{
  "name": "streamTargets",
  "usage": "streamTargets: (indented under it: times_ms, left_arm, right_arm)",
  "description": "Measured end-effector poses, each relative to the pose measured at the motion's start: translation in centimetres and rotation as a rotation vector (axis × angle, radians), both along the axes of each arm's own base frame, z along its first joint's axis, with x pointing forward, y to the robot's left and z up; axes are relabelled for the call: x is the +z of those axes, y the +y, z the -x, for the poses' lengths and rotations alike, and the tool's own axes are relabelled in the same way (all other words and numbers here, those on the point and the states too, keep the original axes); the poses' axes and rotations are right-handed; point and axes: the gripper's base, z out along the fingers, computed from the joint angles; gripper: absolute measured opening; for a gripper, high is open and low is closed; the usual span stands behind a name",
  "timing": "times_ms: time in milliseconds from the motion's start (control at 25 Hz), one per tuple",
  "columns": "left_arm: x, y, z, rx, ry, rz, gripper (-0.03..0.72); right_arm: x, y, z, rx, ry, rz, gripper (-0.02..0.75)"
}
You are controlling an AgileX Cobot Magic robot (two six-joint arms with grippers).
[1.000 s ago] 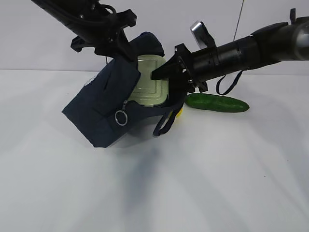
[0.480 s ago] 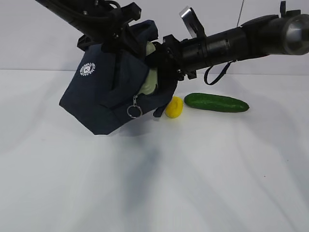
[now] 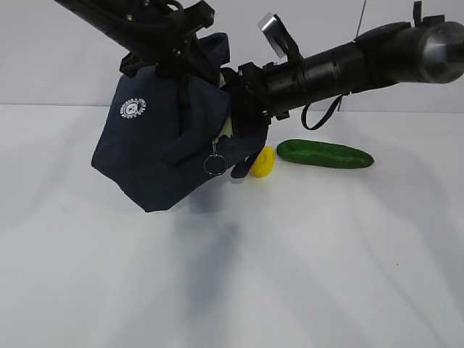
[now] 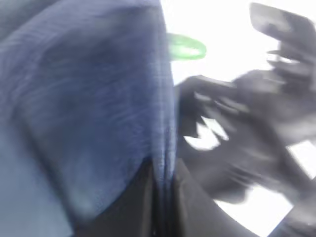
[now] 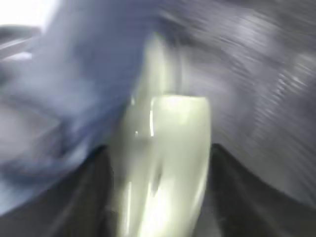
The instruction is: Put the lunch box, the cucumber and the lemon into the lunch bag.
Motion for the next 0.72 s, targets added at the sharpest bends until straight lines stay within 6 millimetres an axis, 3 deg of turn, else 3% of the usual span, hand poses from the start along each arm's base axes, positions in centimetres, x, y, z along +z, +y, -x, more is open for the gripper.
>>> streamTargets:
  times_ms: [120, 400, 720]
  left_arm:
    - [-0.1, 0.2, -0.1, -0.003, -0.002, -0.018, 0.022]
    - [-0.5, 1.9, -0.6, 0.000, -0.005, -0.089, 0.022]
    - [-1.2, 5.1, -2.1, 0.059, -0.011, -0.149, 0.022]
  right_arm:
    - [0.0, 0.0, 0.2, 0.019, 0.002, 0.000, 0.404]
    - [0.4, 0.2, 0.8, 0.102, 0.013, -0.020, 0.525]
    - [2.9, 0.3, 0.4, 0.162, -0.046, 0.081, 0.539]
